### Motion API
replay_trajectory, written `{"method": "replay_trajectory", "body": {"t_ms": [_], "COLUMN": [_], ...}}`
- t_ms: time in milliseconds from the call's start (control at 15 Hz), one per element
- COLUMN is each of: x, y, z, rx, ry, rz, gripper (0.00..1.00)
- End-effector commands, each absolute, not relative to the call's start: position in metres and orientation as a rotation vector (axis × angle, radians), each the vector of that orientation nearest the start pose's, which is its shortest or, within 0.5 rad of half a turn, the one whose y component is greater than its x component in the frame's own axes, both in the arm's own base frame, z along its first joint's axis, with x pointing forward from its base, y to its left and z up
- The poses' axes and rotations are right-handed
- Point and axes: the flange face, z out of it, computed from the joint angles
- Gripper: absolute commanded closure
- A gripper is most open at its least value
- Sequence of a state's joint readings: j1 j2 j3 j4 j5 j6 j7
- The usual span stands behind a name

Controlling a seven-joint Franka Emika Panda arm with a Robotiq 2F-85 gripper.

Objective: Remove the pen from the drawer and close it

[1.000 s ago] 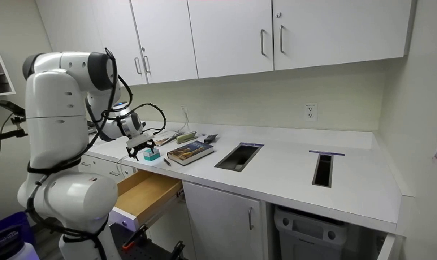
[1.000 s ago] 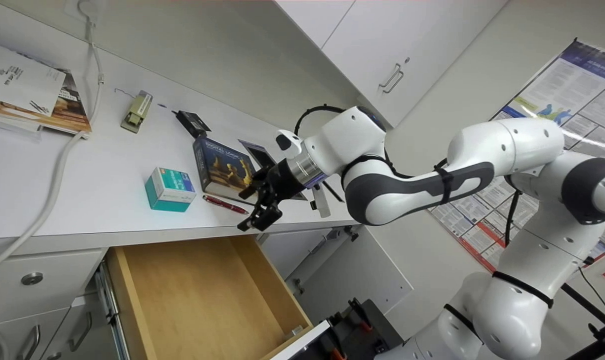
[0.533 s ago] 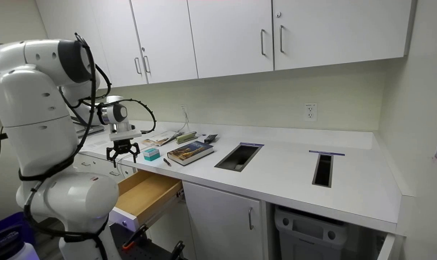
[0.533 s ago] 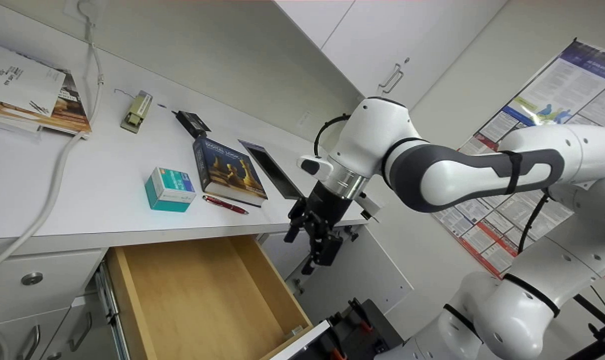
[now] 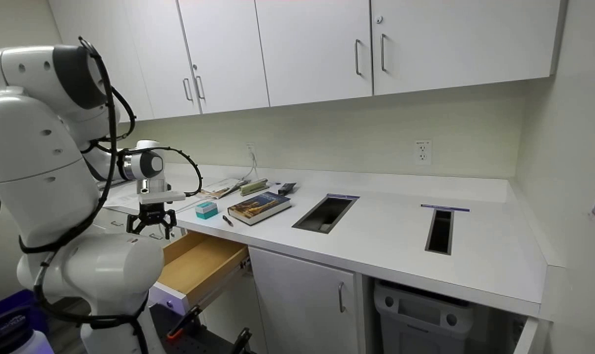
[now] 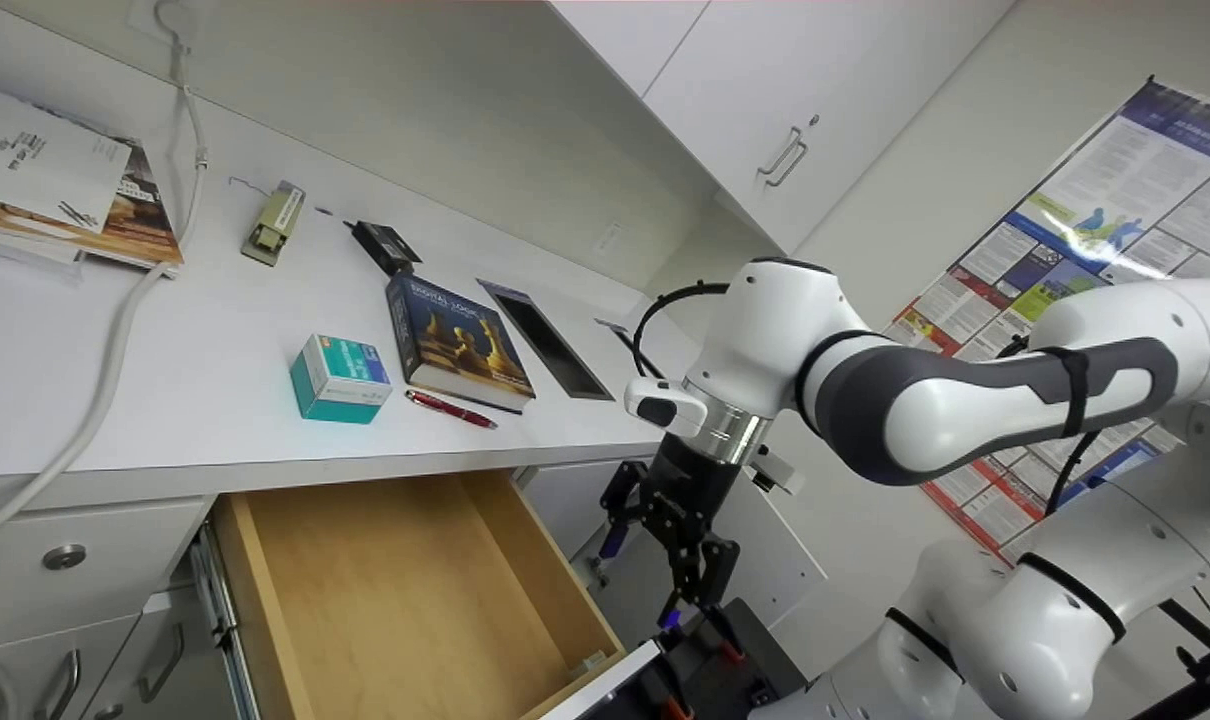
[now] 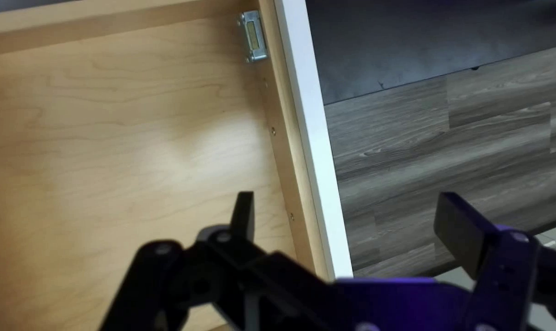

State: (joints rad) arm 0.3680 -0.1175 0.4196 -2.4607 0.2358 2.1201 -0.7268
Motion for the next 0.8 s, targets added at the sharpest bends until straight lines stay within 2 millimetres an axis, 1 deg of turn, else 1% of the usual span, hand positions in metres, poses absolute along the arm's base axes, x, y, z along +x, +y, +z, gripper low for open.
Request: {"method": "replay_trajectory", "body": {"t_ms": [0, 67, 133, 400, 600, 733], "x": [0.306, 0.307, 0.299, 0.245, 0.205, 0.183], "y": [0.316, 0.315, 0.322, 0.347, 0.357, 0.362], "z": [0.322, 0.323, 0.319, 0.312, 0.304, 0.297], "rx": [-2.327, -2.325, -2.316, -2.207, -2.15, -2.109], "ry": [-1.876, -1.878, -1.913, -2.056, -2.173, -2.258], "rz": [0.343, 0.338, 0.345, 0.365, 0.376, 0.367], "gripper": [0.0, 0.0, 0.0, 0.0, 0.0, 0.0]}}
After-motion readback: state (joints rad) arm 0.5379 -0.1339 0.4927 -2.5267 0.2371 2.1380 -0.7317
